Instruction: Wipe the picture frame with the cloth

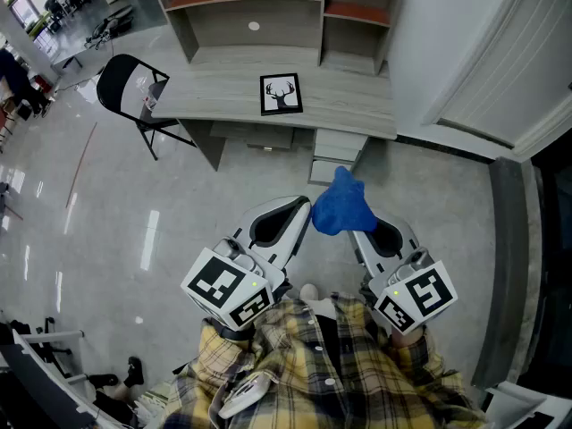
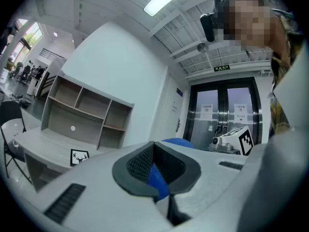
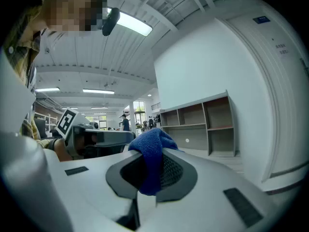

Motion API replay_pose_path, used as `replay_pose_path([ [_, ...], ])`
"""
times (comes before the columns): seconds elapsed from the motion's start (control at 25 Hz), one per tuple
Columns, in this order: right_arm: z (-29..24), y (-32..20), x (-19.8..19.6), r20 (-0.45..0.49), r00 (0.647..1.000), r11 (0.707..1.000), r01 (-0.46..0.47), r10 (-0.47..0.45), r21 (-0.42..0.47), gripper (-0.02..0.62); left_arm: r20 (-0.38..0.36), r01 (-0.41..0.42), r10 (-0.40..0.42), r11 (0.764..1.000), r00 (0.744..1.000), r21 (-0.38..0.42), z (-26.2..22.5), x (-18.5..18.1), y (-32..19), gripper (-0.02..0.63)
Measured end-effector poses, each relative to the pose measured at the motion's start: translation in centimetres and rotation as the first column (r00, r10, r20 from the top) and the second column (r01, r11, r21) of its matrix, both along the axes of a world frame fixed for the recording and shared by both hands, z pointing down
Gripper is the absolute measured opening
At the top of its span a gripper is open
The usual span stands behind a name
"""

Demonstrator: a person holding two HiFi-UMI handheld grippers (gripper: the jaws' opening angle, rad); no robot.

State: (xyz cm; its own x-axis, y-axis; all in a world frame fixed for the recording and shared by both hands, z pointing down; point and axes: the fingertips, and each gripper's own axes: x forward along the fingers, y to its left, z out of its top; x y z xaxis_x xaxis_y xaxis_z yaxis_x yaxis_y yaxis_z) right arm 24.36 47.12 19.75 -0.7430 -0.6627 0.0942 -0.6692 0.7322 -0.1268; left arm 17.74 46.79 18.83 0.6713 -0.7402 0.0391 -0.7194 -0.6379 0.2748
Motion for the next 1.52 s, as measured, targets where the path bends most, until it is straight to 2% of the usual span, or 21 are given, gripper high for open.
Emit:
replay_pose_path([
  [0.32,0.4,1.7,1.7,0.020,1.000,1.000,0.018,-0.017,-0.005,0.037,-0.004,0.028,-0.028,0.999,1.000,0.024,-0.4,1.4,1.7,0.005],
  [0.52,0.7,1.6,2.4,0.026,0.999,0.999,0.032,-0.032,-0.021,0.037,0.000,0.050,-0.050,0.999,0.999,0.004,0.2,1.7,1.8,0.005],
  [0.88,1.7,0.4,1.2,0.046,0.998,0.998,0.034,-0.032,-0.047,0.037,0.011,0.095,-0.095,0.995,0.995,0.008,0.2,-1.1,0.3,0.005],
  [1.16,2.6,-4.1,-1.5,0.021,1.000,0.998,0.015,-0.013,-0.069,0.037,-0.011,0.081,-0.081,0.997,0.997,0.004,0.9,-4.2,-4.6,0.005],
  [1.52,2.6,-12.5,-8.4,-0.009,1.000,0.997,0.016,-0.017,-0.079,0.038,-0.042,0.052,-0.052,0.999,0.998,0.009,0.8,-10.8,-13.7,0.005],
])
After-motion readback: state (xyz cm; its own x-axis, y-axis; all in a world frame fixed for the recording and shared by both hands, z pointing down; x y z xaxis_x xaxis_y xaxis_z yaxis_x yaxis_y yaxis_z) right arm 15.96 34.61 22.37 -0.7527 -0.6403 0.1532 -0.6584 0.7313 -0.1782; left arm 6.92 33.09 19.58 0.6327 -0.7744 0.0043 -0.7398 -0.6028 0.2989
